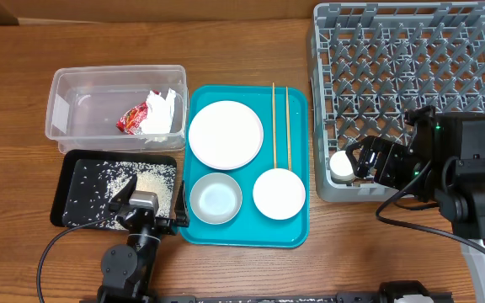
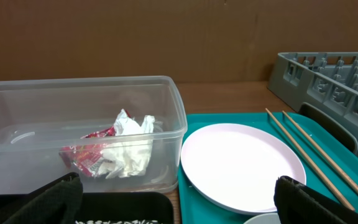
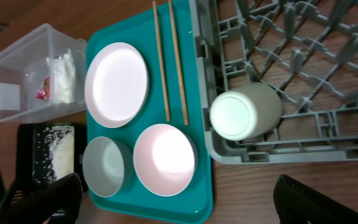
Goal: Sort waste into correct bins and load items into the dishwasher
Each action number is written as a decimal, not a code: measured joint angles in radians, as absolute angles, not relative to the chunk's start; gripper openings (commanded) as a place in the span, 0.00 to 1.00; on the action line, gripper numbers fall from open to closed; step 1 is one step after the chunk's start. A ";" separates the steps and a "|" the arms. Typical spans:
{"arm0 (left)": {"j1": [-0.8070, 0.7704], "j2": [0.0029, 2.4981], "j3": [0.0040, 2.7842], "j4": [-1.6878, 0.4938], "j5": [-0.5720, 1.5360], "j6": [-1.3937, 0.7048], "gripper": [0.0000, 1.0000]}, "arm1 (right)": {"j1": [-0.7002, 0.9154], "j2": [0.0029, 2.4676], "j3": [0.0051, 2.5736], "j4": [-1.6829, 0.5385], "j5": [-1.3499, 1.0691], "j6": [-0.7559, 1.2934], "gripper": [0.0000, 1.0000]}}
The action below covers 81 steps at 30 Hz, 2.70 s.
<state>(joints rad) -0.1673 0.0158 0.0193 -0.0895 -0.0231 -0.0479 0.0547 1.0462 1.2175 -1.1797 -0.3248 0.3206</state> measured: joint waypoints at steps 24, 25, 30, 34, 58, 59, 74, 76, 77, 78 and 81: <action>-0.167 0.016 0.019 -0.089 -0.023 -0.048 1.00 | 0.557 1.507 1.007 -1.002 -0.149 0.588 0.61; -0.167 0.016 0.019 -0.089 -0.023 -0.048 1.00 | 0.557 1.526 0.991 -0.973 -0.149 0.596 0.56; -0.167 0.016 0.019 -0.089 -0.023 -0.048 1.00 | 0.557 1.589 0.963 -0.895 -0.136 0.592 0.35; -0.167 0.016 0.019 -0.089 -0.023 -0.048 1.00 | 0.557 1.593 0.963 -0.856 -0.123 0.587 0.25; -0.167 0.016 0.019 -0.089 -0.023 -0.048 1.00 | 0.562 1.591 0.952 -0.889 -0.068 0.583 0.04; -0.167 0.016 0.019 -0.089 -0.023 -0.048 1.00 | 0.562 1.589 0.964 -0.908 -0.064 0.582 0.04; -0.168 0.016 0.019 -0.089 -0.023 -0.048 1.00 | 0.520 1.361 1.267 -1.079 0.533 0.572 0.04; -0.168 0.016 0.019 -0.089 -0.023 -0.048 1.00 | 0.475 1.361 1.267 -1.052 0.720 0.595 0.04; -0.167 0.016 0.019 -0.089 -0.023 -0.048 1.00 | 0.460 1.363 1.267 -1.034 0.768 0.600 0.04; -0.167 0.016 0.019 -0.089 -0.023 -0.048 1.00 | 0.435 1.368 1.267 -1.000 0.831 0.606 0.04; -0.168 0.016 0.019 -0.089 -0.023 -0.048 1.00 | 0.364 1.388 1.268 -0.916 0.969 0.607 0.04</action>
